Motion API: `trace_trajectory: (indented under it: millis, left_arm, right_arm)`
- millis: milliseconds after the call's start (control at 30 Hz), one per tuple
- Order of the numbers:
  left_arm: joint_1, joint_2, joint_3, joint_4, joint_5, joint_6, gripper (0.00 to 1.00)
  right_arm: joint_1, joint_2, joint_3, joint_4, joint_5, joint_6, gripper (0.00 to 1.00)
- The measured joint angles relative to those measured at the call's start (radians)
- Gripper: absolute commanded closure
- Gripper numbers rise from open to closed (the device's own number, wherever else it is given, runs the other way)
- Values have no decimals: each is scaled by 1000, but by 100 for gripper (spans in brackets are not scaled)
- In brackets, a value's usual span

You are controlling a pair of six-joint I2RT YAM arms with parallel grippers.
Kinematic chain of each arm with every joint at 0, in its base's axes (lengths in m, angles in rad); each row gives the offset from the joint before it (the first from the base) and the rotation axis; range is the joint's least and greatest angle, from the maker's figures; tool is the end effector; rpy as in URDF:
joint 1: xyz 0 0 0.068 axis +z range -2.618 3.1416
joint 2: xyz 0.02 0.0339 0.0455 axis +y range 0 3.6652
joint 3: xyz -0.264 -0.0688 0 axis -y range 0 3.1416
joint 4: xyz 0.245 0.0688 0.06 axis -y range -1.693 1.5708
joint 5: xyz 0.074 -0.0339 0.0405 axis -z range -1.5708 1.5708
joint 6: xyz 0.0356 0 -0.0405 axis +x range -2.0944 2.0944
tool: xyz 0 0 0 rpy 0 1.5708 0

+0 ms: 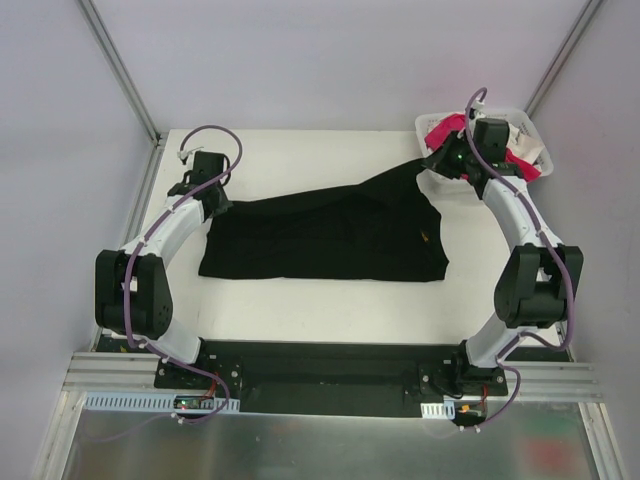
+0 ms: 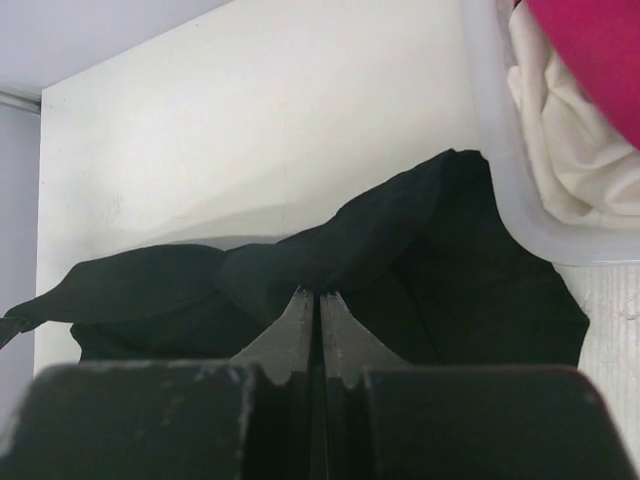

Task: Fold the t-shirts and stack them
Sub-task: Fold the other side of the tshirt into a rectangle

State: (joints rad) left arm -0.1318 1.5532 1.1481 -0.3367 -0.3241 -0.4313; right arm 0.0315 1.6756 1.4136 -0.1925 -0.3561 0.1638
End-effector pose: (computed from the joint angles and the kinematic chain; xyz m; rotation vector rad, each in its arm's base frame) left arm 0.3421 -0.0339 0.2633 -0.4982 2.2117 0.0787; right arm 0.3957 0.0249 0.3234 -0.0927 2.0259 0.4836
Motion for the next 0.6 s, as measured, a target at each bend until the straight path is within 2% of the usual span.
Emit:
trace_trajectory:
  millis: [600]
  left_arm:
    - [0, -5, 28, 19, -56, 1, 100]
  right_arm:
    - [-26, -58, 142, -129, 3, -54, 99]
